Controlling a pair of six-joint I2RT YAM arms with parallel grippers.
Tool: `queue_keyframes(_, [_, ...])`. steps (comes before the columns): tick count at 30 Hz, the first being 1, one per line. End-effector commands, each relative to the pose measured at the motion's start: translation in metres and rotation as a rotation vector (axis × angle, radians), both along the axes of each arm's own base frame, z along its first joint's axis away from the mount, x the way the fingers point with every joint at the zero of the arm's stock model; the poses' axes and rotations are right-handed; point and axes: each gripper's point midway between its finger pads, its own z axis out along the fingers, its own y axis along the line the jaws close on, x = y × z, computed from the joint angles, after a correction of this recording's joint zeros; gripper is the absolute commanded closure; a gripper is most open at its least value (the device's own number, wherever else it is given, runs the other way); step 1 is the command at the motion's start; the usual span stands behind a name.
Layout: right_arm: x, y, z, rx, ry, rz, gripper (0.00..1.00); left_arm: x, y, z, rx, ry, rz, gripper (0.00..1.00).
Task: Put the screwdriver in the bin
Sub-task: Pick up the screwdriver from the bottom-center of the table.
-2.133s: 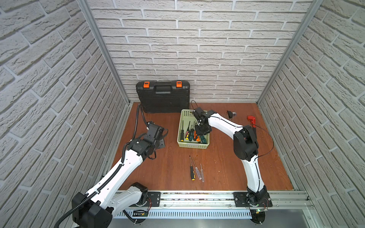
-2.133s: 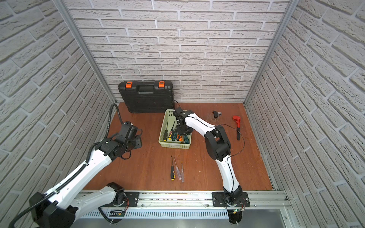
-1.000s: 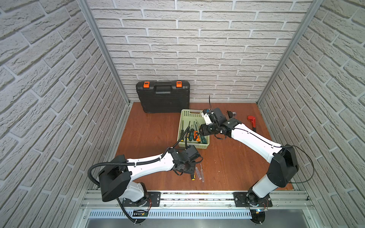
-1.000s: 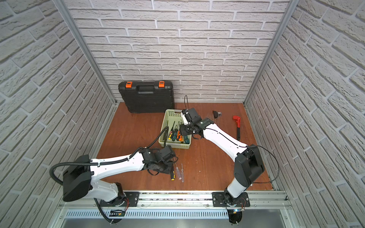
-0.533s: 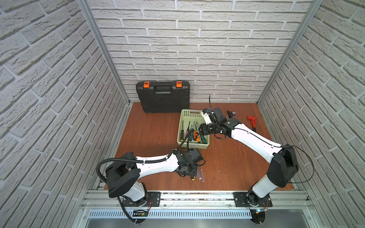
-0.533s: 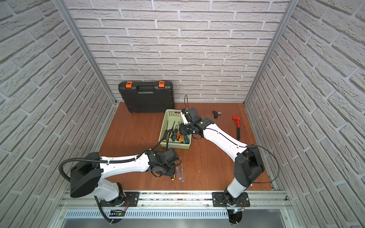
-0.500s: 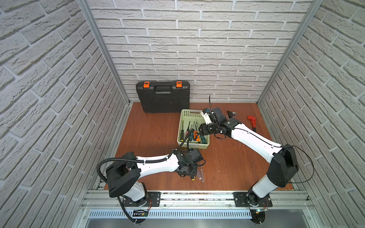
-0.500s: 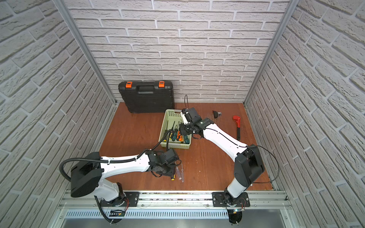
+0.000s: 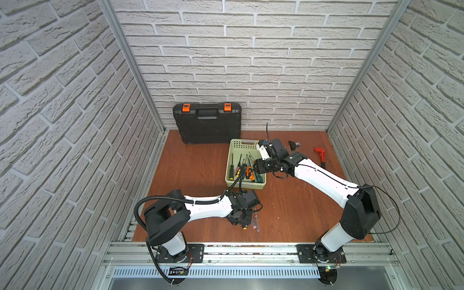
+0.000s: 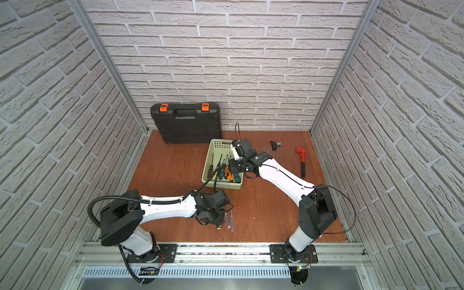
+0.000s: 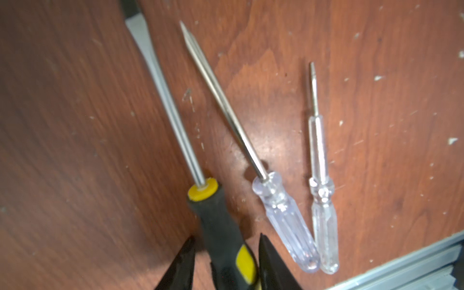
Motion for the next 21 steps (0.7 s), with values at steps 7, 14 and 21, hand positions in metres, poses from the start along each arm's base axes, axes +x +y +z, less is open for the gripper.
queue_keyframes(7, [-0.001,0.002,0.005,0.022,-0.027,-0.002,0.63,-0.007,0.017,-0.017,0.055,0.028,0.024,0.76])
queue_keyframes(14, [0.0,0.003,0.007,0.027,-0.03,-0.003,0.63,-0.01,0.024,-0.02,0.079,0.034,0.019,0.81])
queue_keyframes(21, [0.0,0.003,0.007,0.029,-0.03,-0.004,0.63,-0.008,0.025,-0.022,0.139,0.018,0.004,0.66])
